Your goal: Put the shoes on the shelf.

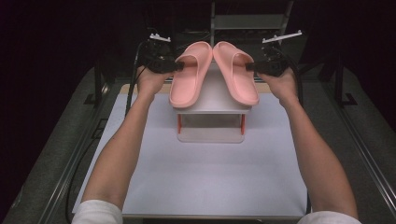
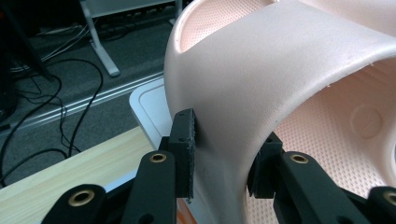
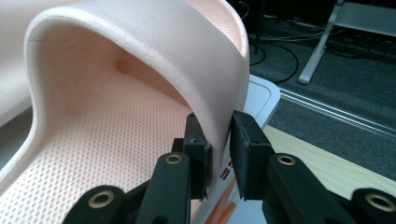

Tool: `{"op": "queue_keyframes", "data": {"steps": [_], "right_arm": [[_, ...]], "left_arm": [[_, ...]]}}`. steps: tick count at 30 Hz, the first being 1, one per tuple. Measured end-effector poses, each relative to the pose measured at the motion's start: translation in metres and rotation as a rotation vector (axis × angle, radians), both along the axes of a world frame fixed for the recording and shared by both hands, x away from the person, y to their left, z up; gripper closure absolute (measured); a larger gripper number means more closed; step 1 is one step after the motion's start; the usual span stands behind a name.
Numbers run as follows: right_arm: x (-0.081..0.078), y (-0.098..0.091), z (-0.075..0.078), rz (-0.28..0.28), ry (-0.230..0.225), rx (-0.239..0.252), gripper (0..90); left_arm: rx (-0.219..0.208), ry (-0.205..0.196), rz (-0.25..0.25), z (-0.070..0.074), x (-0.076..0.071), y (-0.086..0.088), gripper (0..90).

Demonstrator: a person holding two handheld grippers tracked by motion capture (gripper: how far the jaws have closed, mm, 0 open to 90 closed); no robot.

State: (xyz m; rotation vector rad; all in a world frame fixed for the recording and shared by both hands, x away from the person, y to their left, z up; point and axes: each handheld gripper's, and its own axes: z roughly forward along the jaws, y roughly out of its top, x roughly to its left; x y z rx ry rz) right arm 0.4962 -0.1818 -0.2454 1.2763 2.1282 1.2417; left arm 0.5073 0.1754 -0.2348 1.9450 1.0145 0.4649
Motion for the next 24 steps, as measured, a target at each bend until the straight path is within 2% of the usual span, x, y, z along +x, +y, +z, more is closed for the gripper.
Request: {"op": "queue_keyframes", "data": {"steps": [12, 24], "right_arm": [[0.001, 0.005, 0.000, -0.045, -0.011, 0.018, 74.8], [0.004, 0.014, -0.006, -0.048, -0.001, 0.029, 72.1]], "left_arm": [[-0.004, -0.006, 0.006, 0.000, 0.001, -0.007, 65.4], [-0.019, 0.005, 0.023, -0.001, 0.001, -0.009, 61.7]]}}
